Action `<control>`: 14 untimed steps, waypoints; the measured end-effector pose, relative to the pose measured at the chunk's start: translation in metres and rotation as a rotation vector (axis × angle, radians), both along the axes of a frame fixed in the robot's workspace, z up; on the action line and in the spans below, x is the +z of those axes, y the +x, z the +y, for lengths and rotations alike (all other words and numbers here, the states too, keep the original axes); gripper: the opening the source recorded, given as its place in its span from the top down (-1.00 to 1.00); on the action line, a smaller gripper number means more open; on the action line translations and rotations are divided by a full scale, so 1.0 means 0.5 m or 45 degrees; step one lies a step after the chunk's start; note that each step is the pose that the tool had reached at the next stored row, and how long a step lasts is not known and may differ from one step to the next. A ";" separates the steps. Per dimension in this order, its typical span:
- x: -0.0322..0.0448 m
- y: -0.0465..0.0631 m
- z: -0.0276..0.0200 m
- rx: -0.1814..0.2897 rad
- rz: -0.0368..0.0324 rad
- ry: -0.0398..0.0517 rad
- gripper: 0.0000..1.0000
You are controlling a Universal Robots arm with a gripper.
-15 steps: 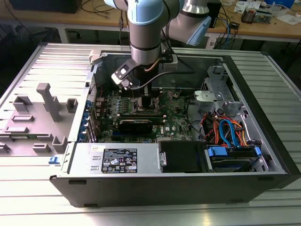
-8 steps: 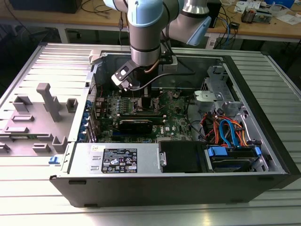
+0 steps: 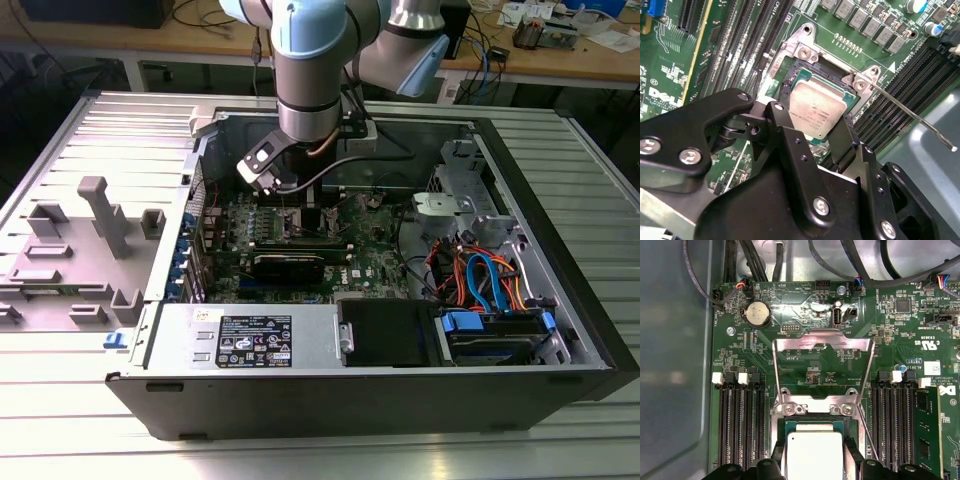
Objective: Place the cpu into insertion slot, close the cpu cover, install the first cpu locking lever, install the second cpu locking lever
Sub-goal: 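Place the cpu into insertion slot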
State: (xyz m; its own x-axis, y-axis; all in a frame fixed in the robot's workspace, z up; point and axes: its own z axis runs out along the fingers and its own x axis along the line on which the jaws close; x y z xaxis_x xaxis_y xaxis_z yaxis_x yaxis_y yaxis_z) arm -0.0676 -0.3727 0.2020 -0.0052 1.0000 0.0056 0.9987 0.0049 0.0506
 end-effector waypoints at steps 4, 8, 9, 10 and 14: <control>0.000 0.000 0.0001 0.000 0.0000 -0.002 -0.09; 0.000 0.000 0.0000 0.000 0.0000 -0.002 -0.09; 0.000 0.000 0.0000 0.000 0.0000 -0.002 -0.09; 0.000 0.000 -0.0001 0.000 0.0000 -0.002 -0.09; 0.000 0.000 -0.0007 0.000 0.0002 -0.003 -0.09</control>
